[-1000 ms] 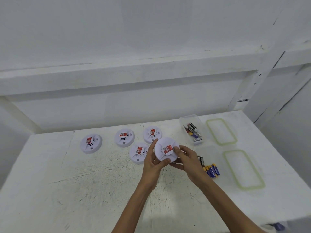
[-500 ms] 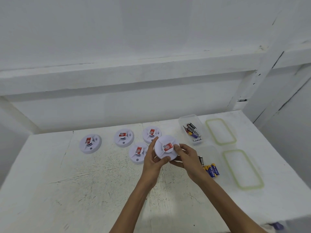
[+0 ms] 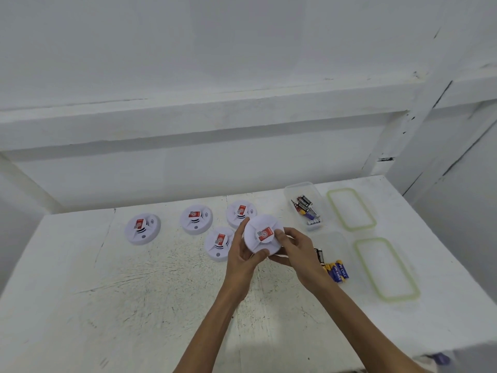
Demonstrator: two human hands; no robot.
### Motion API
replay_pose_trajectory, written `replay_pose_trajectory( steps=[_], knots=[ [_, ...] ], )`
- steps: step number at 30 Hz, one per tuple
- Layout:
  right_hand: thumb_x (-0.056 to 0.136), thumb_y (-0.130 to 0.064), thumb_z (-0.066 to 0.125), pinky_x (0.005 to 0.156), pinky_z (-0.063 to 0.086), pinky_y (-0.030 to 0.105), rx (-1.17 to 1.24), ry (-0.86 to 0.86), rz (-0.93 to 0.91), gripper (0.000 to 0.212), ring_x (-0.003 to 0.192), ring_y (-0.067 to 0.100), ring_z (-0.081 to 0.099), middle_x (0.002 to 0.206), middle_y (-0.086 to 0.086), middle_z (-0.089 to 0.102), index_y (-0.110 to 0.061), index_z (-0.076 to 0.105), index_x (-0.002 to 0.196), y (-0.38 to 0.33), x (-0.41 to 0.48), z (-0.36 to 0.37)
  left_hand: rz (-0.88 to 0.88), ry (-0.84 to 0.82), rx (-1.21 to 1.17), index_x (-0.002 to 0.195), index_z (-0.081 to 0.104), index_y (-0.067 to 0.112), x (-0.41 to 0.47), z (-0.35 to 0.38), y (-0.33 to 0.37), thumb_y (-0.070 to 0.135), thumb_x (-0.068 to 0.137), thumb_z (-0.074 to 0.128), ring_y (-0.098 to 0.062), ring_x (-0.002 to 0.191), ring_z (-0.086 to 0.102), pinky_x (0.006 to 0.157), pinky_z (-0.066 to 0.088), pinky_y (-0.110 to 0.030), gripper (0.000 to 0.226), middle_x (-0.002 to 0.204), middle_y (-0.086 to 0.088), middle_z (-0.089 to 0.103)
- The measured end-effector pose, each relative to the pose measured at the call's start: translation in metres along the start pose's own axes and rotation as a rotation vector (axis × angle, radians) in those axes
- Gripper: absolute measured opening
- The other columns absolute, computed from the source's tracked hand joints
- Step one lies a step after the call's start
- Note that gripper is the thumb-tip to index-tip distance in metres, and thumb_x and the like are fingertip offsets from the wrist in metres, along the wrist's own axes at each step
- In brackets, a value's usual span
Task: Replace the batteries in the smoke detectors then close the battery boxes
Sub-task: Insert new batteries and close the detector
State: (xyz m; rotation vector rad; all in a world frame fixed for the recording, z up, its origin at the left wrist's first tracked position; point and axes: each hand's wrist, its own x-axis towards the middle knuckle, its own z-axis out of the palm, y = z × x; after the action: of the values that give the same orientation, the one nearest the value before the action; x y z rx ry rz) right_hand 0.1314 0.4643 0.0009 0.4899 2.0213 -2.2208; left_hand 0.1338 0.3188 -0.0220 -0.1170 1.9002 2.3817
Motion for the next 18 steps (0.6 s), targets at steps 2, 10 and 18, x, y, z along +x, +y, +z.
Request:
replay_pose_trajectory(
  steps=[2,10,18],
  knots=[
    [0.096,-0.032,0.062,0.072,0.062,0.034,-0.016,0.001,-0.018,0.023,0.091,0.021,0.074,0.103,0.003,0.075,-0.016,0.067,0.113,-0.0028,0.0002,0.0009,-0.009,-0.003,-0.071,0.149,0.046,0.029,0.0007,-0.0015,0.0018,0.017,0.091,0.072,-0.019,0.129,0.06,0.094,0.058,-0.037,0.065,0.145,0.003,0.058],
    [0.097,-0.029,0.061,0.065,0.059,0.026,0.015,0.001,-0.007,0.018,0.088,0.019,0.075,0.097,0.0,0.076,-0.018,0.069,0.107,-0.0055,-0.0037,0.0023,-0.04,0.002,-0.056,0.149,0.049,0.027,0.004,-0.0079,0.0024,0.026,0.102,0.06,-0.026,0.133,0.057,0.103,0.053,-0.053,0.049,0.149,-0.001,0.056],
    [0.098,-0.028,0.06,0.072,0.061,0.034,0.025,-0.007,-0.006,0.02,0.089,0.023,0.075,0.099,0.004,0.077,-0.018,0.072,0.109,-0.0034,-0.0054,-0.002,-0.037,0.002,-0.034,0.147,0.051,0.031,0.0018,-0.0058,0.0006,0.025,0.102,0.057,-0.022,0.129,0.061,0.097,0.057,-0.044,0.046,0.145,0.002,0.059]
  ],
)
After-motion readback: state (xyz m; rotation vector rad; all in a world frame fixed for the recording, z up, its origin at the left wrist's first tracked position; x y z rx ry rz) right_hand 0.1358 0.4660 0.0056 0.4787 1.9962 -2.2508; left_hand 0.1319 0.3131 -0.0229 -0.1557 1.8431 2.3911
